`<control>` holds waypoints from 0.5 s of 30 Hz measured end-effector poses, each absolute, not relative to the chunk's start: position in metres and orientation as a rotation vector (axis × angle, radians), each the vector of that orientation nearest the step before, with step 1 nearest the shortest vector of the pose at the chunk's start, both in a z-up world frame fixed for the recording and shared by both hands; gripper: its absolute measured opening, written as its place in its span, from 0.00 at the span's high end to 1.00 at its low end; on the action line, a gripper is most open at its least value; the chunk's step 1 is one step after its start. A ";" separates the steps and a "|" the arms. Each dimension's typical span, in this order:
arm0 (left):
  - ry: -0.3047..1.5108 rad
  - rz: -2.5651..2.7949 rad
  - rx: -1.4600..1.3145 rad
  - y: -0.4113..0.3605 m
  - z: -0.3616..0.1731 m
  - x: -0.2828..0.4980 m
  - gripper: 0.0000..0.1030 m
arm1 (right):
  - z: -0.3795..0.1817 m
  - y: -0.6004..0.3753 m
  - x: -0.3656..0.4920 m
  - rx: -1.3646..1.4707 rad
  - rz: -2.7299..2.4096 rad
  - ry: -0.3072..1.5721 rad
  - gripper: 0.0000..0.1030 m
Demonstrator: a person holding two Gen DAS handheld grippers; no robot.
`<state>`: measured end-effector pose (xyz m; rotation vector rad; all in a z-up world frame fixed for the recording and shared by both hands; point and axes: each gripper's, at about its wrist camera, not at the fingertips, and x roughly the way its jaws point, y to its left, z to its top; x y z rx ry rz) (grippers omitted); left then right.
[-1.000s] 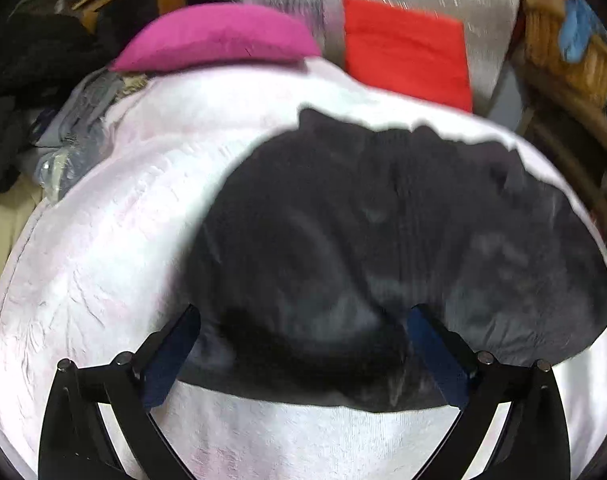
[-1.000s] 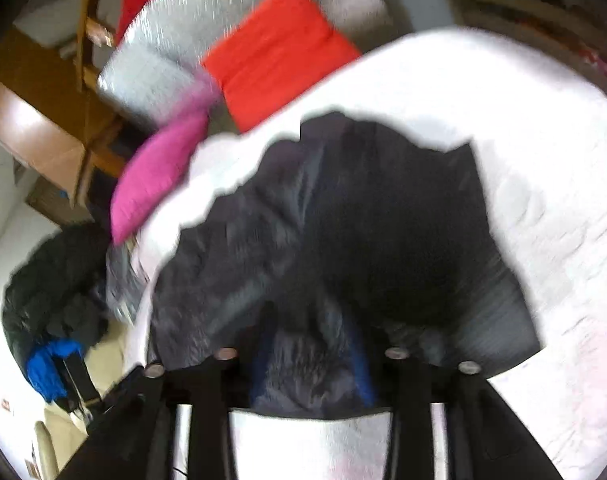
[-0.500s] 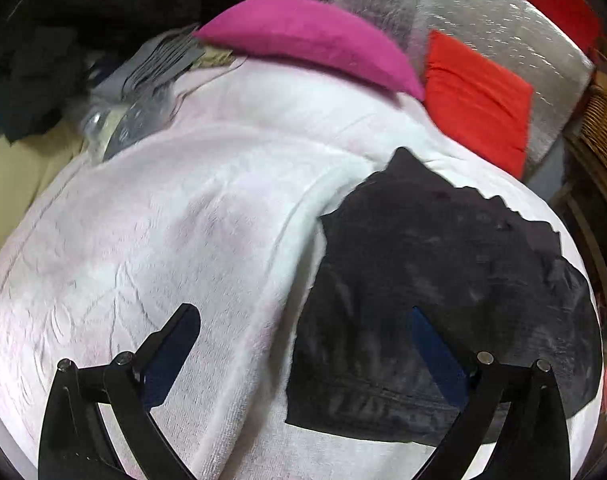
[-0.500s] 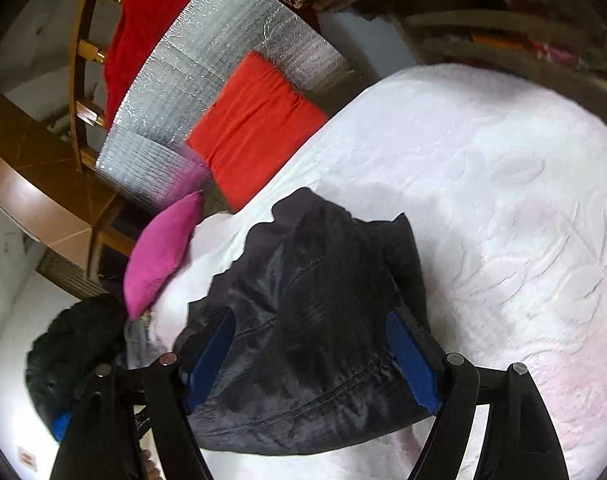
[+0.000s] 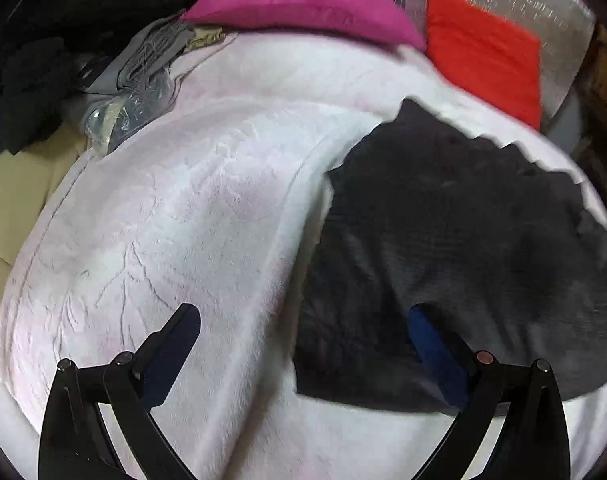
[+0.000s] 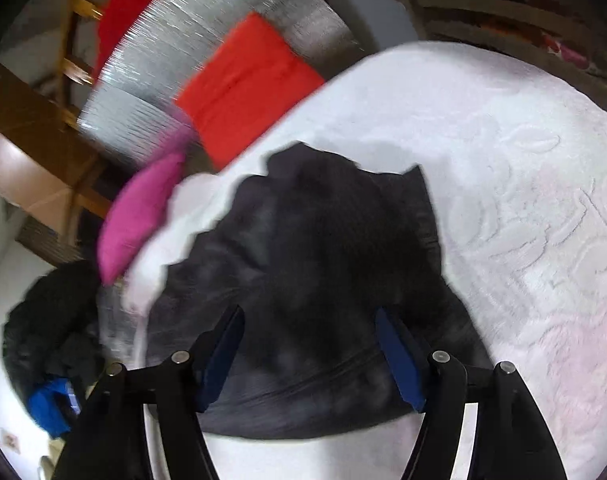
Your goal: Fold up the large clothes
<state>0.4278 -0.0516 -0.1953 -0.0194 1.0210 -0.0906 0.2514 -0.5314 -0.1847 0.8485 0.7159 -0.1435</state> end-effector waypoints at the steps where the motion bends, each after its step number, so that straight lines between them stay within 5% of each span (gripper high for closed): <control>1: 1.007 -0.120 -0.038 -0.052 -0.189 0.422 0.00 | -0.183 -0.528 0.247 0.858 -0.124 0.704 0.30; 15: 1.271 -0.371 -0.417 -0.069 -0.234 0.391 0.00 | -0.250 -0.503 0.216 1.235 -0.090 0.803 0.29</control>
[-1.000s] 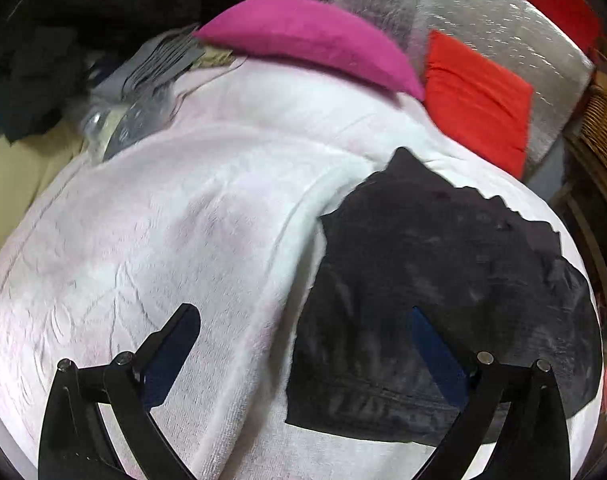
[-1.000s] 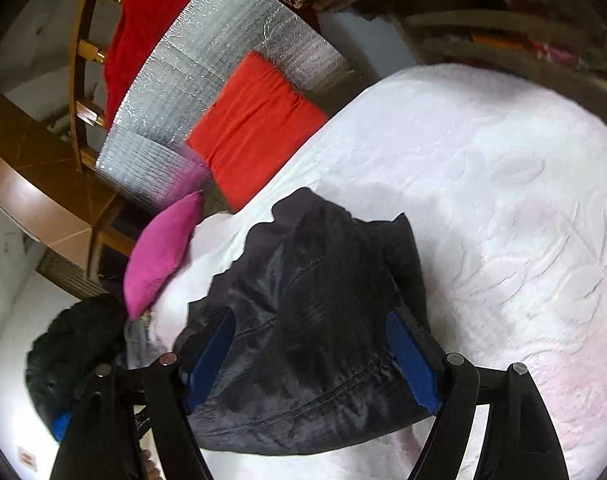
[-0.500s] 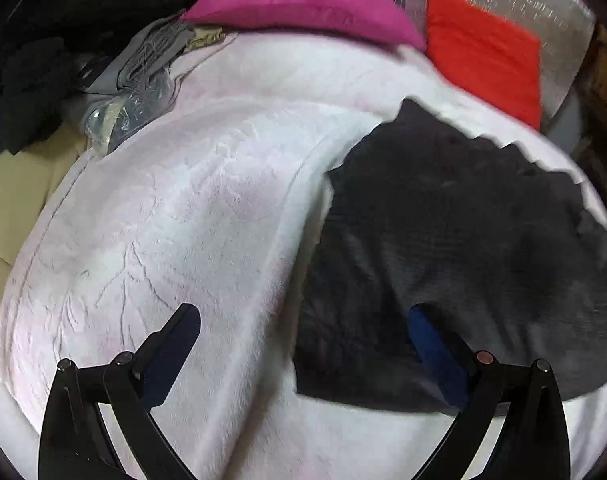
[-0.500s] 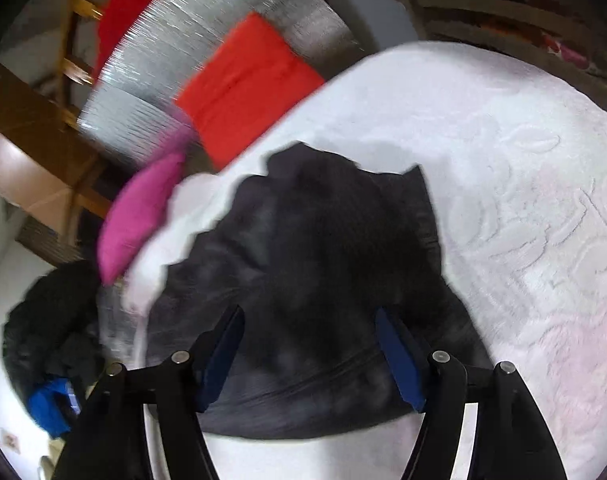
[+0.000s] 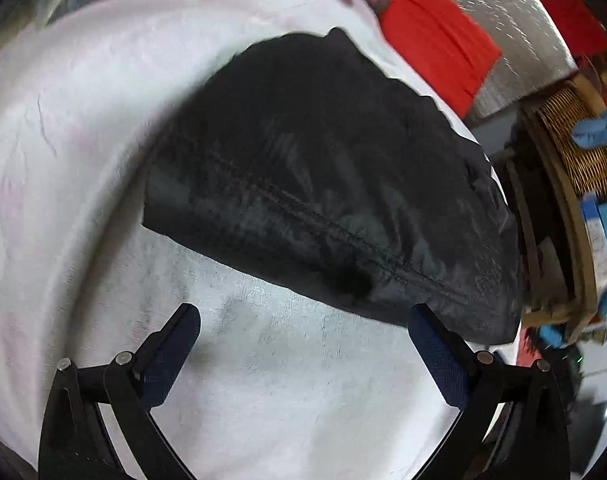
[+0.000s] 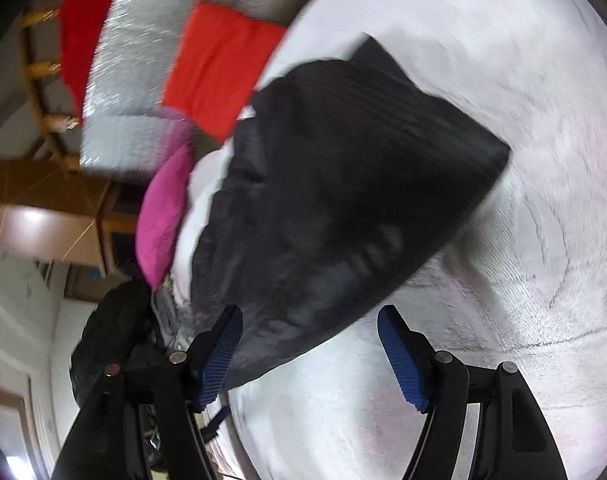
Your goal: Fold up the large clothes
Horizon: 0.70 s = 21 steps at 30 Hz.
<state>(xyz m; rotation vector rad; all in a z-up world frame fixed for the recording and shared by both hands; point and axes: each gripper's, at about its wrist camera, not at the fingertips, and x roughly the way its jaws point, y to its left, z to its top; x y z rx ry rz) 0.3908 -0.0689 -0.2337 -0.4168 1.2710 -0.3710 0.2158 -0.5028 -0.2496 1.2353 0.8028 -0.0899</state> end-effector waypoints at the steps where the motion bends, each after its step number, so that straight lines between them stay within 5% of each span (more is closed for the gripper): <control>1: 1.272 -0.376 -0.455 -0.069 -0.236 0.393 0.00 | -0.258 -0.504 0.219 1.263 -0.105 0.817 0.29; 18: 1.099 -0.315 -0.858 -0.068 -0.276 0.427 0.02 | -0.289 -0.518 0.260 1.374 -0.138 0.636 0.24; 21: 1.073 -0.268 -0.855 -0.067 -0.279 0.427 0.23 | -0.289 -0.521 0.263 1.380 -0.150 0.596 0.24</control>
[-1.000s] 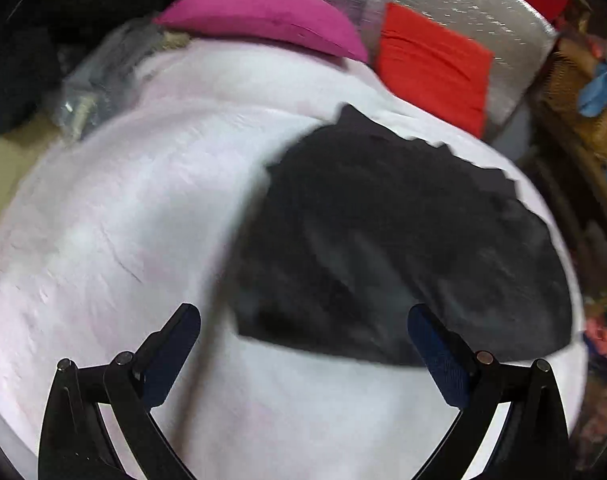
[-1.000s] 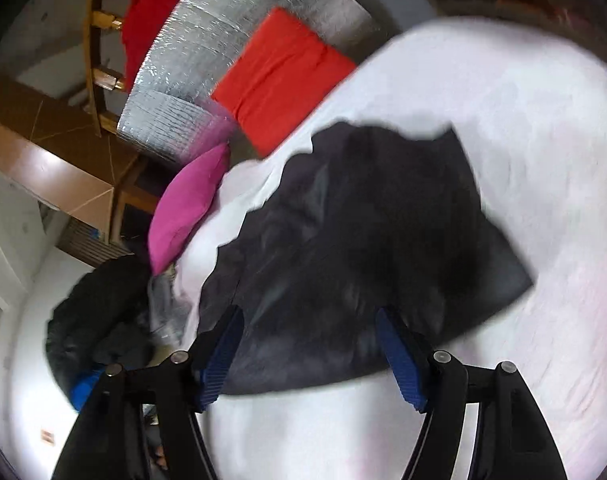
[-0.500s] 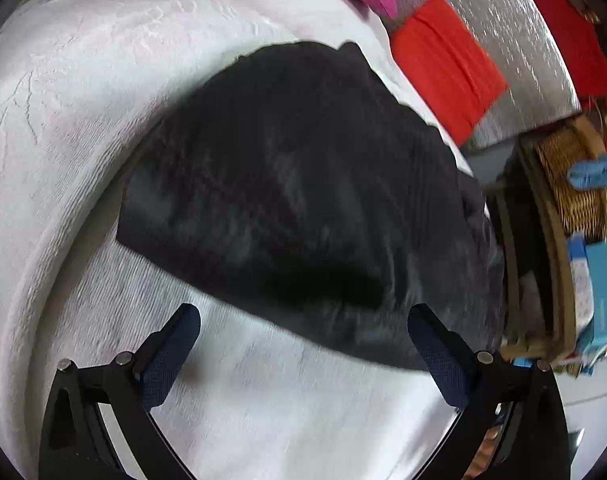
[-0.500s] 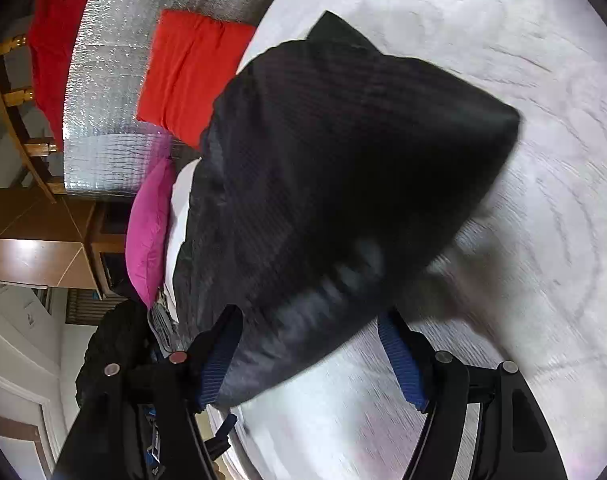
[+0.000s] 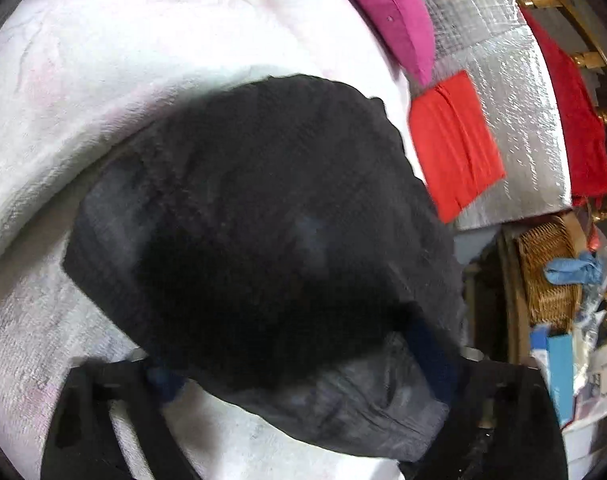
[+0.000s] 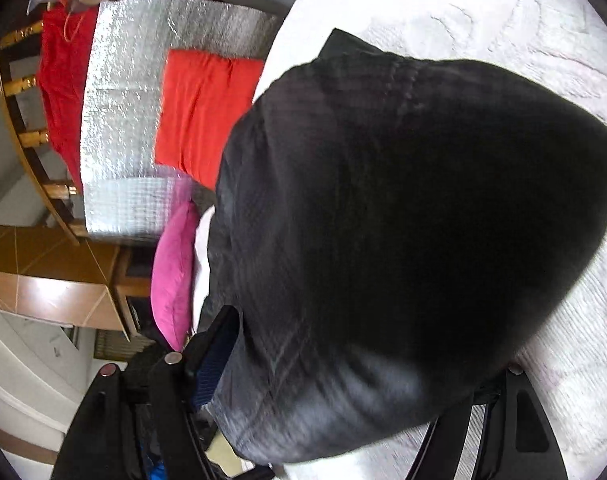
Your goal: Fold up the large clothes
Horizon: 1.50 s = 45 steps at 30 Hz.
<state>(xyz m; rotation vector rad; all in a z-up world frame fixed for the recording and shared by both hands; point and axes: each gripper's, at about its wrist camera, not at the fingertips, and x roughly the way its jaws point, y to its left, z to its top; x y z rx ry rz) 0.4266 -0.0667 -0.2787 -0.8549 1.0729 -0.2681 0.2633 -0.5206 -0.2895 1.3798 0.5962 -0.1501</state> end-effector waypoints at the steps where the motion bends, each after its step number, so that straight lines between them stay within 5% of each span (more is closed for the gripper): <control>1: 1.067 -0.252 -0.854 -0.067 -0.280 0.426 0.26 | -0.288 -0.521 0.262 1.366 -0.156 0.595 0.25; 6: 1.045 -0.237 -0.860 -0.067 -0.278 0.423 0.54 | -0.279 -0.512 0.265 1.218 -0.251 0.623 0.53; 12: 0.994 -0.245 -0.744 -0.072 -0.252 0.411 0.70 | -0.251 -0.497 0.262 1.079 -0.267 0.602 0.64; 29: 1.047 -0.327 -0.516 -0.067 -0.244 0.326 0.70 | -0.242 -0.483 0.189 1.022 -0.202 0.698 0.65; 32: 1.073 -0.323 -0.490 -0.076 -0.248 0.339 0.63 | -0.250 -0.483 0.185 1.014 -0.194 0.723 0.64; 34: 1.126 -0.317 -0.520 -0.077 -0.254 0.345 0.56 | -0.255 -0.487 0.188 1.018 -0.181 0.756 0.61; 36: 1.192 -0.310 -0.552 -0.072 -0.256 0.345 0.46 | -0.257 -0.489 0.190 1.033 -0.182 0.790 0.38; 37: 1.240 -0.311 -0.549 -0.071 -0.254 0.345 0.44 | -0.257 -0.490 0.190 1.040 -0.182 0.822 0.35; 45: 1.340 -0.488 -0.413 -0.061 -0.219 0.317 0.37 | -0.221 -0.489 0.154 0.989 -0.038 0.918 0.32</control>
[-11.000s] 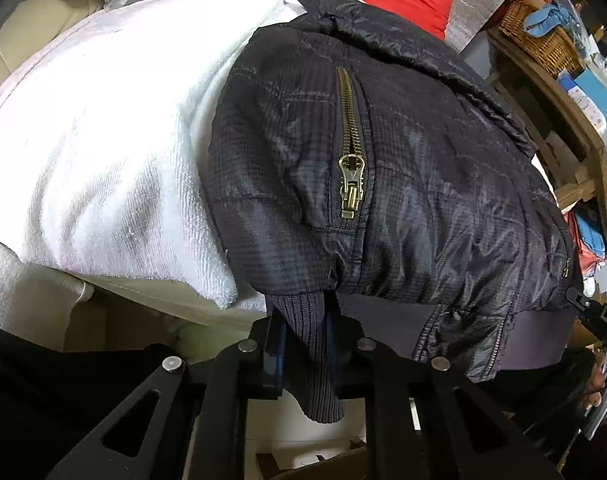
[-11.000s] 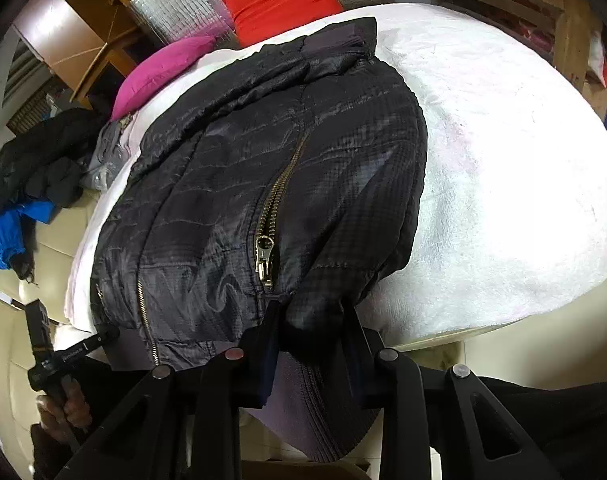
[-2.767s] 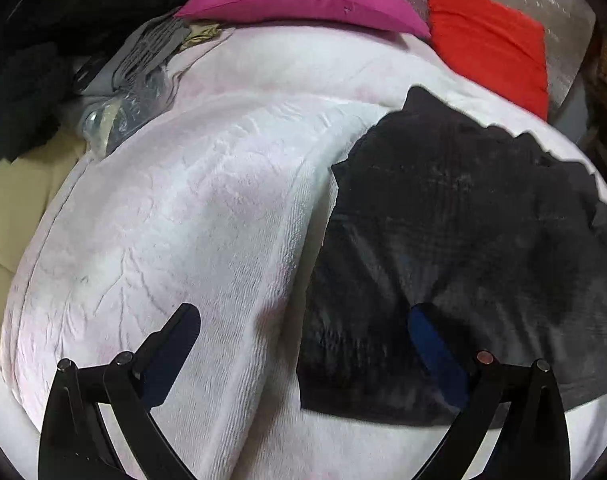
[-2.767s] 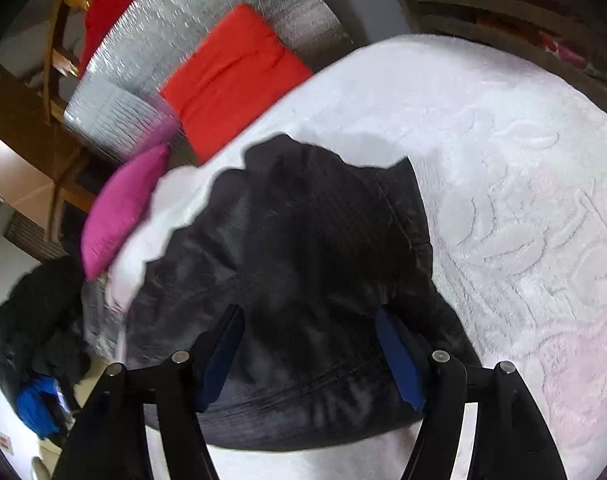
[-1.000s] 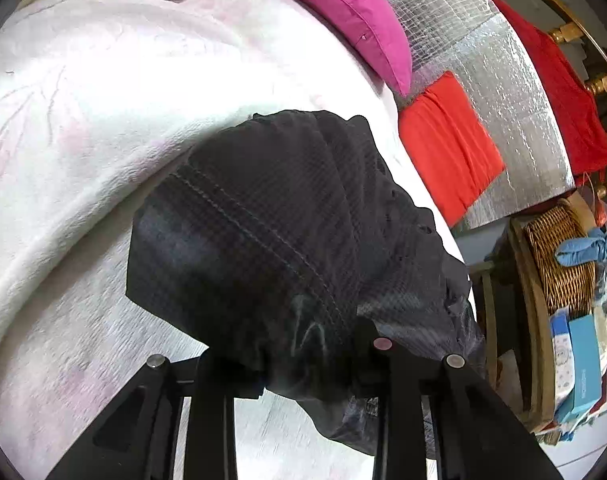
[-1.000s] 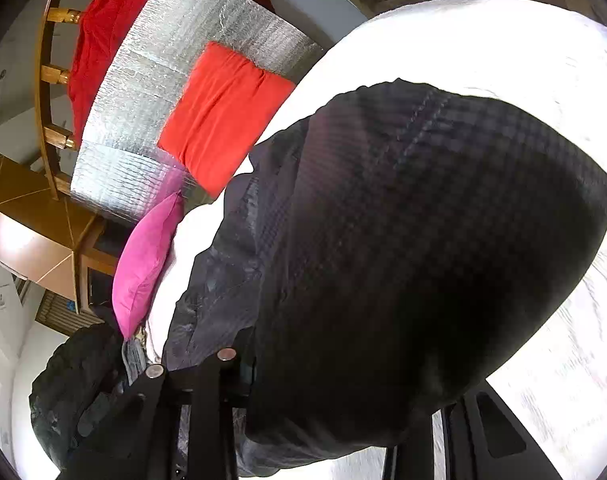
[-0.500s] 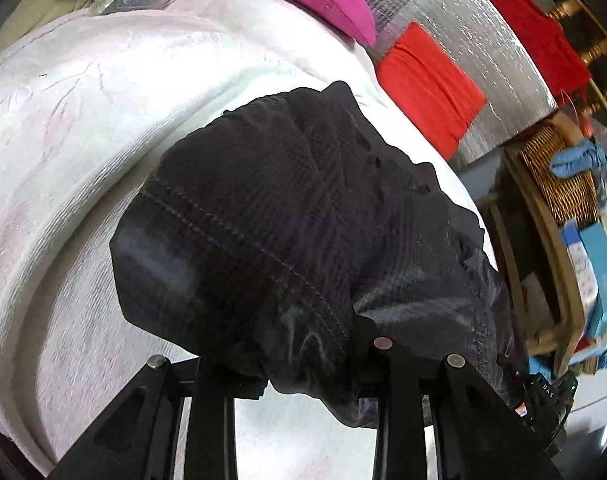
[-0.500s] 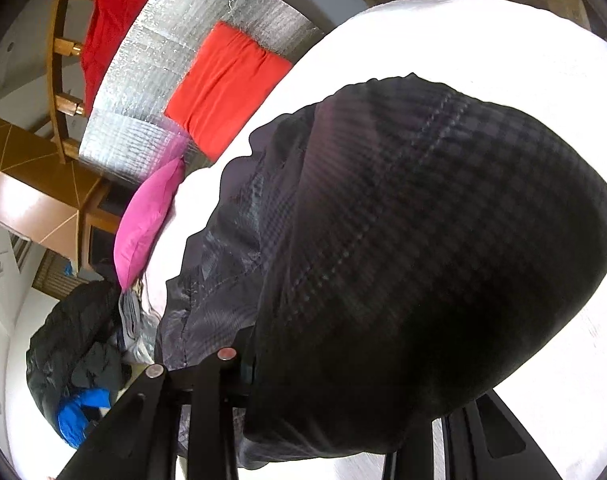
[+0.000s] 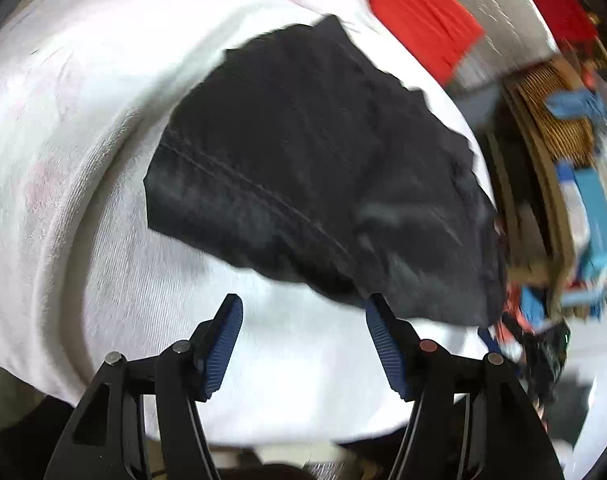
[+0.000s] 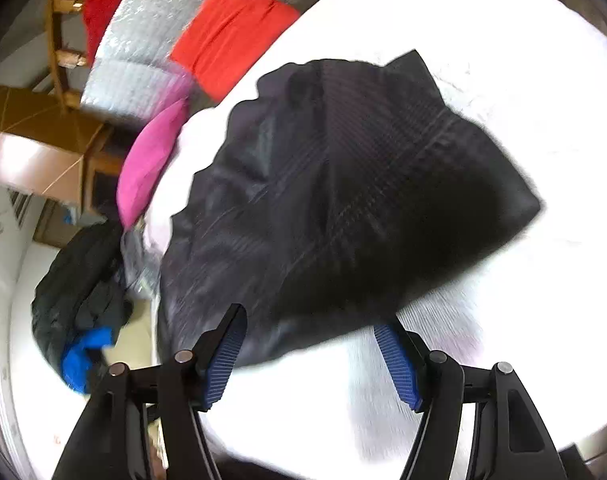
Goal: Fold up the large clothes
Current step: 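Lower the folded bundle and open both tools, then grasp the folded jacket bundle with both tools and lift it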
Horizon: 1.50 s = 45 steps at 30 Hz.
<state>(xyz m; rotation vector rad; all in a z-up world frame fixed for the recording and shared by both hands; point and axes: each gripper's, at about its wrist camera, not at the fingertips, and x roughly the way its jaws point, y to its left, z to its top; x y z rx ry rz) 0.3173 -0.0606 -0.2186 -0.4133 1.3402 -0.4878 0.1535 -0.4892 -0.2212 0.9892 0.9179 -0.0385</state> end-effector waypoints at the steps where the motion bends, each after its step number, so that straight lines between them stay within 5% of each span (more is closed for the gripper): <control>1: 1.338 -0.531 -0.406 -0.058 -0.212 0.315 0.36 | -0.215 -0.490 0.148 0.984 -0.020 0.915 0.32; 10: 1.071 -0.568 -0.321 -0.030 -0.164 0.347 0.18 | -0.142 -0.557 0.109 0.855 -0.081 0.732 0.20; 30: 1.391 -0.711 -0.488 -0.067 -0.265 0.465 0.18 | -0.261 -0.602 0.242 1.029 0.093 1.008 0.14; 45: 1.316 -0.805 -0.392 -0.109 -0.260 0.444 0.15 | -0.270 -0.503 0.284 0.850 0.242 1.083 0.08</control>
